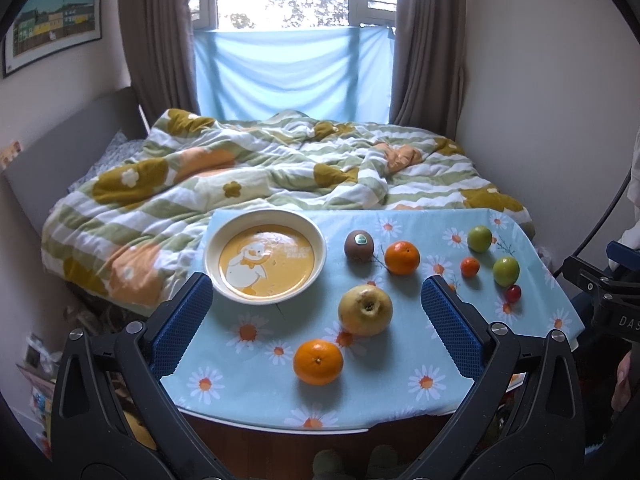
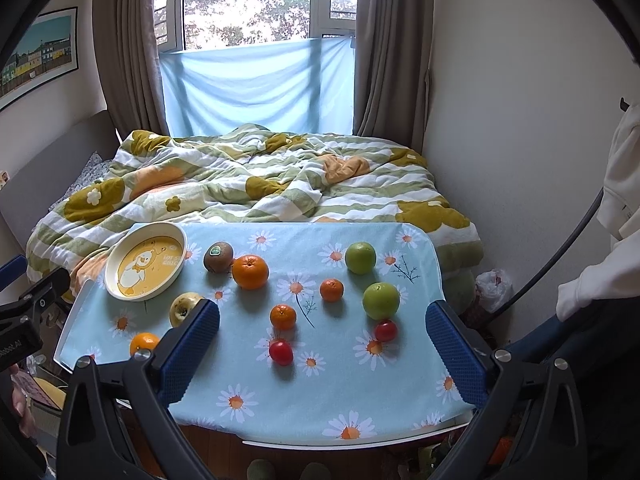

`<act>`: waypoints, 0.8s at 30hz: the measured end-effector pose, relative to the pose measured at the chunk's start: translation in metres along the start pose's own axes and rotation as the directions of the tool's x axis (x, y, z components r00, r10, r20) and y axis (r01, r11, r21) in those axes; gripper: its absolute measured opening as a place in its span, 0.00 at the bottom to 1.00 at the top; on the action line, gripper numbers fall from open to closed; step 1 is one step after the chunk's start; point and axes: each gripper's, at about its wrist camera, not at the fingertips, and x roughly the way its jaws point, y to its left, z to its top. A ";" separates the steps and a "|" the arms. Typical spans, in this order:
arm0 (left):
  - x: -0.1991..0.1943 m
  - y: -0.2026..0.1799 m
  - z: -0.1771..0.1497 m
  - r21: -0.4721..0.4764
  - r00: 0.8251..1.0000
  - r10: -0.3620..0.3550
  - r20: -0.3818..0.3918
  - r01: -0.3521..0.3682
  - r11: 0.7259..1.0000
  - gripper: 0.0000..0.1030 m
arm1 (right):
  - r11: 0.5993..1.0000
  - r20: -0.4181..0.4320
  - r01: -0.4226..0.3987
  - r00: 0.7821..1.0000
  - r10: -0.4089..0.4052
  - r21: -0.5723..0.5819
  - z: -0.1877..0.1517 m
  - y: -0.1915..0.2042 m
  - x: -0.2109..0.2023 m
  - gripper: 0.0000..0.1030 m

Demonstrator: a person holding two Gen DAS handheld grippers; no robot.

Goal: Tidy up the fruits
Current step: 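Grasp the large orange with the left gripper while the right gripper grasps the red tomato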

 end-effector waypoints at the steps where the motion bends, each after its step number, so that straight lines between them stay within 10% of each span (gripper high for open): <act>1: 0.002 0.004 -0.001 -0.010 1.000 -0.009 -0.016 0.009 1.000 1.00 | 1.000 -0.015 0.003 1.000 -0.003 -0.004 0.001 0.001 0.002 1.00; 24: 0.125 0.000 -0.099 -0.051 0.951 0.039 -0.306 -0.057 0.997 1.00 | 0.974 -0.233 -0.170 0.963 0.132 -0.152 -0.062 0.007 0.133 1.00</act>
